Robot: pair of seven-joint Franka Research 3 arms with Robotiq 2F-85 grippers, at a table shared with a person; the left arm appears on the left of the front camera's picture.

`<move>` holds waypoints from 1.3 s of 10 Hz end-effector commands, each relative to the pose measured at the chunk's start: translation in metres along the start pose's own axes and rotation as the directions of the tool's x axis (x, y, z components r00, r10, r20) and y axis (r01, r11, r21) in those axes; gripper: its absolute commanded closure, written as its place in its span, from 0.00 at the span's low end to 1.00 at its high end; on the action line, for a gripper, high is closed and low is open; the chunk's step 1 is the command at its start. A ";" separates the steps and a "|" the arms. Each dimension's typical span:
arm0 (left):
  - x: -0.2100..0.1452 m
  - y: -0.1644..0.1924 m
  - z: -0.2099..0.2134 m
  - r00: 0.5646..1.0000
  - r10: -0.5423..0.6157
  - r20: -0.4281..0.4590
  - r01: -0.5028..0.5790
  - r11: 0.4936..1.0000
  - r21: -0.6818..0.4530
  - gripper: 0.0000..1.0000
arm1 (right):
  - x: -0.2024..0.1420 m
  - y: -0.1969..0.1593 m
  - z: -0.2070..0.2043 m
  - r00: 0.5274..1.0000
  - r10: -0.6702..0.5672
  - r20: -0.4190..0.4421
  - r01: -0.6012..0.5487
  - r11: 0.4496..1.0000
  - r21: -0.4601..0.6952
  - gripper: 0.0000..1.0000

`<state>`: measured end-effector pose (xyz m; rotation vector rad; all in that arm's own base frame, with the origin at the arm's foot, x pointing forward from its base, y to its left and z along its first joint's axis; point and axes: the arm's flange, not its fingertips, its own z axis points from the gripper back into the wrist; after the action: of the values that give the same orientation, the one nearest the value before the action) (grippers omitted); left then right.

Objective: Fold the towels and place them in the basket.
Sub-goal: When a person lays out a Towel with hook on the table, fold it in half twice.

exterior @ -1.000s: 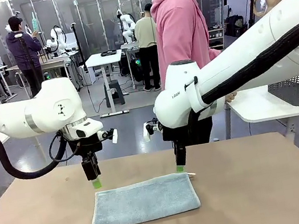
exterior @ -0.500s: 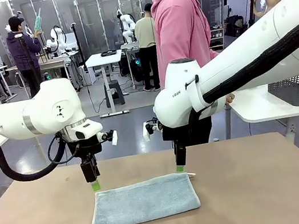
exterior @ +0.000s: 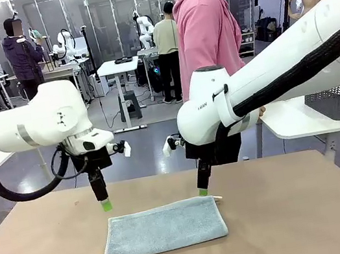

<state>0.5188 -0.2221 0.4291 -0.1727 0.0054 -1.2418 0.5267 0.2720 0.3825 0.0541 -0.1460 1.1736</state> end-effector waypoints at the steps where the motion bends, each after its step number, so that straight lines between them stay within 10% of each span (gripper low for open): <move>1: -0.032 -0.049 0.039 0.988 0.144 0.056 -0.148 0.987 0.063 0.00 | -0.012 0.022 0.000 0.966 -0.256 0.030 0.257 0.966 -0.039 0.00; 7: -0.105 -0.160 0.130 0.927 0.349 0.138 -0.371 0.905 0.206 0.00 | -0.033 0.046 -0.007 0.704 -0.708 0.062 0.709 0.705 0.006 0.00; 11: -0.106 -0.161 0.138 0.932 0.322 0.168 -0.353 0.914 0.202 0.00 | -0.035 0.041 -0.001 0.760 -0.649 0.043 0.649 0.761 0.016 0.00; 13: -0.106 -0.161 0.138 0.932 0.322 0.168 -0.353 0.914 0.202 0.00 | -0.034 0.040 -0.015 0.691 -0.723 -0.002 0.723 0.691 -0.001 0.00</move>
<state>0.3422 -0.1524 0.5727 -0.0594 -0.2046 -0.8785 0.4750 0.2544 0.3690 0.1203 -0.1366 0.4362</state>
